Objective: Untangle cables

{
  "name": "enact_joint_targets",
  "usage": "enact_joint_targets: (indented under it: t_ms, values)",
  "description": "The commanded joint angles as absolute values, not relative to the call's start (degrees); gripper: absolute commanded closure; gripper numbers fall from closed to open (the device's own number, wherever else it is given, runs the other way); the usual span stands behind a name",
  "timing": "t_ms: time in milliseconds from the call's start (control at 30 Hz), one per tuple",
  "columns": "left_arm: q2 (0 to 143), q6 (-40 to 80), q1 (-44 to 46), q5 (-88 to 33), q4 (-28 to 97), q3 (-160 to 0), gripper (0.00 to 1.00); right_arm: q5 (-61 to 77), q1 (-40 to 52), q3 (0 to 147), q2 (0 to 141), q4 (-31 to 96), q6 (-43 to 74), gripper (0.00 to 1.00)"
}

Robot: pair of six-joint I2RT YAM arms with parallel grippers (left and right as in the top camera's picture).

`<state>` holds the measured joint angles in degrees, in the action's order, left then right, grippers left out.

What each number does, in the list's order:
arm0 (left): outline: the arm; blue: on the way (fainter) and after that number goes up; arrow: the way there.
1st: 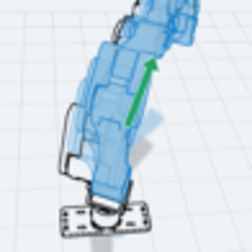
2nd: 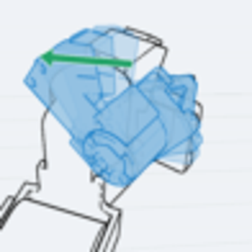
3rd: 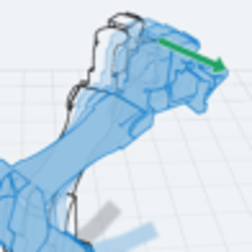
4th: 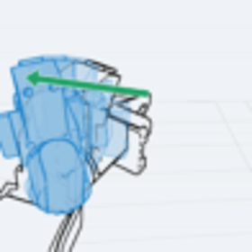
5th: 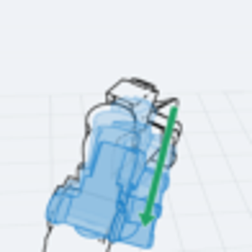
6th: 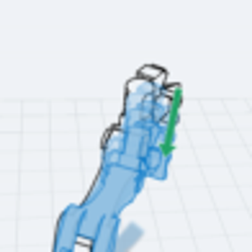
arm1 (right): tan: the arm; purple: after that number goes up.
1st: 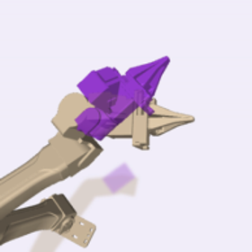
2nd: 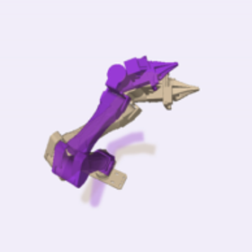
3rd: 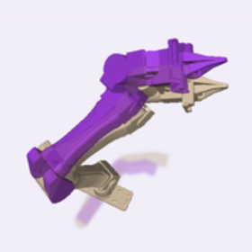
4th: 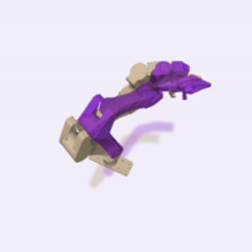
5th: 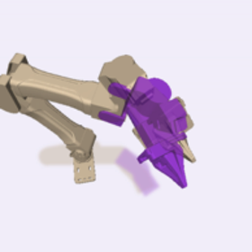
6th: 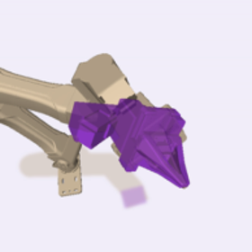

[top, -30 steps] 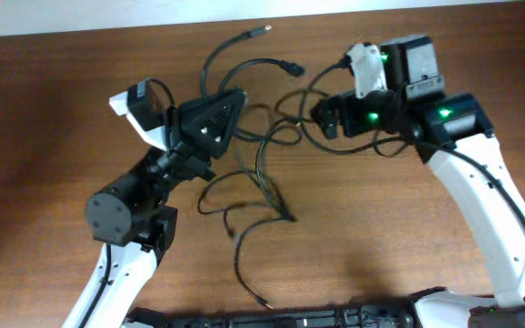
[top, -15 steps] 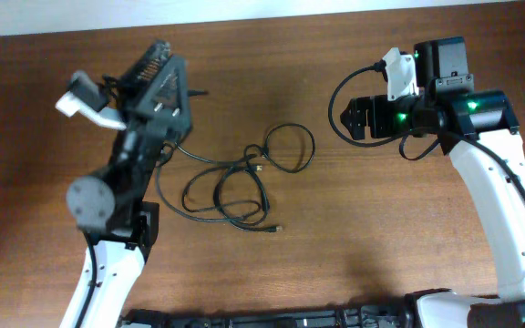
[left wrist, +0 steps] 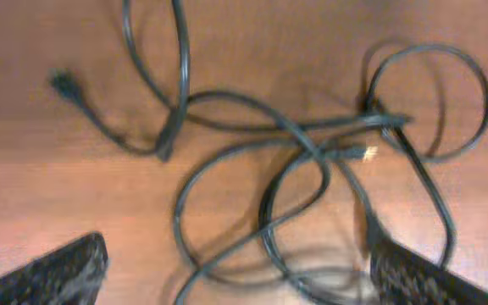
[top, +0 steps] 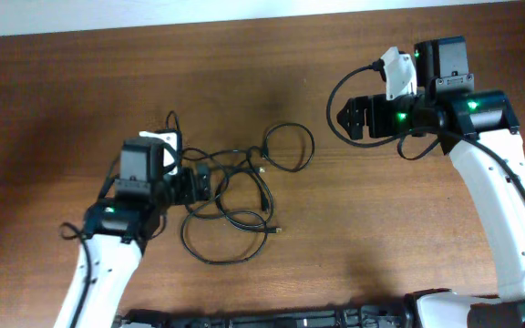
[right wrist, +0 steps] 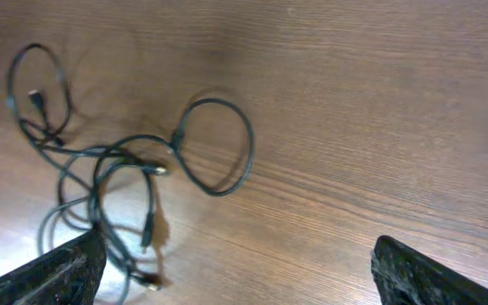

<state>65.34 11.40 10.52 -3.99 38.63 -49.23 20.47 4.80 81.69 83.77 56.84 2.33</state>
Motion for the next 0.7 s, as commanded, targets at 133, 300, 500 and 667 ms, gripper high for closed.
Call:
enact_joint_targets:
  t_ms: [133, 300, 500, 667]
  values:
    - [61.3, -2.3, 10.3, 7.8, 60.2, -67.0, 0.01, 37.1, 6.9, 81.9, 84.0, 56.6, -10.8, 0.01]
    - [53.3, -10.4, 10.3, 7.8, 68.2, -69.9, 0.01, 36.8, 16.8, 81.9, 84.0, 54.8, -23.2, 0.01]
    - [49.4, -11.9, 10.3, 7.8, 68.3, -70.0, 0.01, 28.8, 25.6, 81.9, 92.7, 47.0, -31.7, 0.02]
    - [49.4, -11.9, 10.3, 7.8, 68.5, -70.0, 0.01, 28.9, 29.2, 81.9, 107.5, 34.9, -36.8, 0.07]
